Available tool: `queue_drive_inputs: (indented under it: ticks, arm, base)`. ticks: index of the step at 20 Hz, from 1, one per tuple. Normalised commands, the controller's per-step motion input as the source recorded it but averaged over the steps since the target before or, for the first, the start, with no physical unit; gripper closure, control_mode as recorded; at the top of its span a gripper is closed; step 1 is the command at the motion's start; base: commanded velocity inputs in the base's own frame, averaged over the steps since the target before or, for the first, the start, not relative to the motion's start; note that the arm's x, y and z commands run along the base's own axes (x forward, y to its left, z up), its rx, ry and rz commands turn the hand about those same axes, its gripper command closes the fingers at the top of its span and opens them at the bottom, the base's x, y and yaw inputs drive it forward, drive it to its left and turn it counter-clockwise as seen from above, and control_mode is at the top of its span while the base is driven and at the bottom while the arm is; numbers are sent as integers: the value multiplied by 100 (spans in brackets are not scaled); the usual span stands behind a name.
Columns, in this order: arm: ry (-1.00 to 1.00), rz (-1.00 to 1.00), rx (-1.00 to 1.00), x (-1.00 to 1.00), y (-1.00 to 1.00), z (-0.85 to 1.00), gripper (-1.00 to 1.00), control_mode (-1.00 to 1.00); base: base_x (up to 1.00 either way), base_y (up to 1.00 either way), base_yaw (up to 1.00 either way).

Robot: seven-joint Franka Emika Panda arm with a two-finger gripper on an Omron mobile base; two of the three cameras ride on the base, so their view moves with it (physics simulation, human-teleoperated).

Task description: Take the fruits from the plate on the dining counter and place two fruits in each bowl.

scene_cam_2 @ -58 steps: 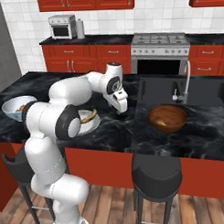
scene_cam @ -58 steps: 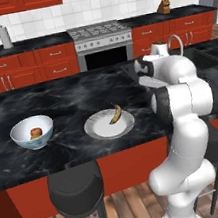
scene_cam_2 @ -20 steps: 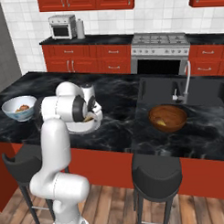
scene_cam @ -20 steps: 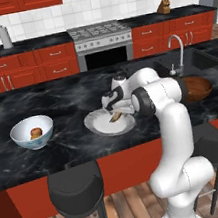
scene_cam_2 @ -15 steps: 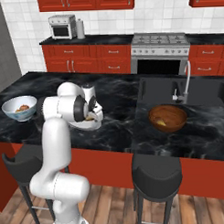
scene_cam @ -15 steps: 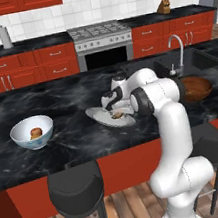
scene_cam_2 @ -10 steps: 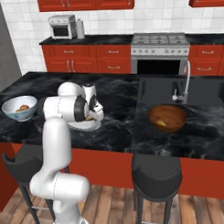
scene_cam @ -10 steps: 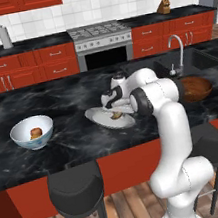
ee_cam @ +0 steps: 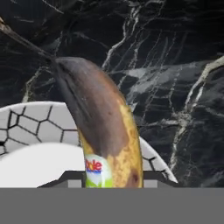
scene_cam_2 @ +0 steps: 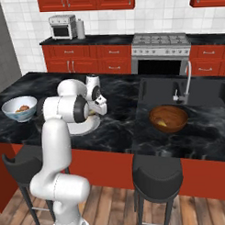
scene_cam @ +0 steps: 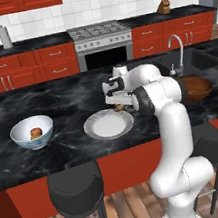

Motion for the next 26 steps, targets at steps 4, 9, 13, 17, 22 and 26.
queue_drive_inputs:
  ticks: [4, 9, 13, 17, 22, 26]
  arm:
    - [-5, 7, 0, -55, -73, 61, 100, -100]
    - [0, 0, 0, -52, -97, 42, 100, -100]
    - [-1, 0, 0, -33, -99, 26, 100, -100]
    - [0, 1, 0, -25, -100, 25, 100, -100]
    - [0, 1, 0, -17, -99, 19, 100, -100]
    - [0, 2, 0, -7, -96, 8, 100, -100]
  base:
    - [0, 0, 0]
    - [0, 0, 0]
    - [0, 0, 0]
    - [0, 0, 0]
    - [0, 0, 0]
    - [0, 0, 0]
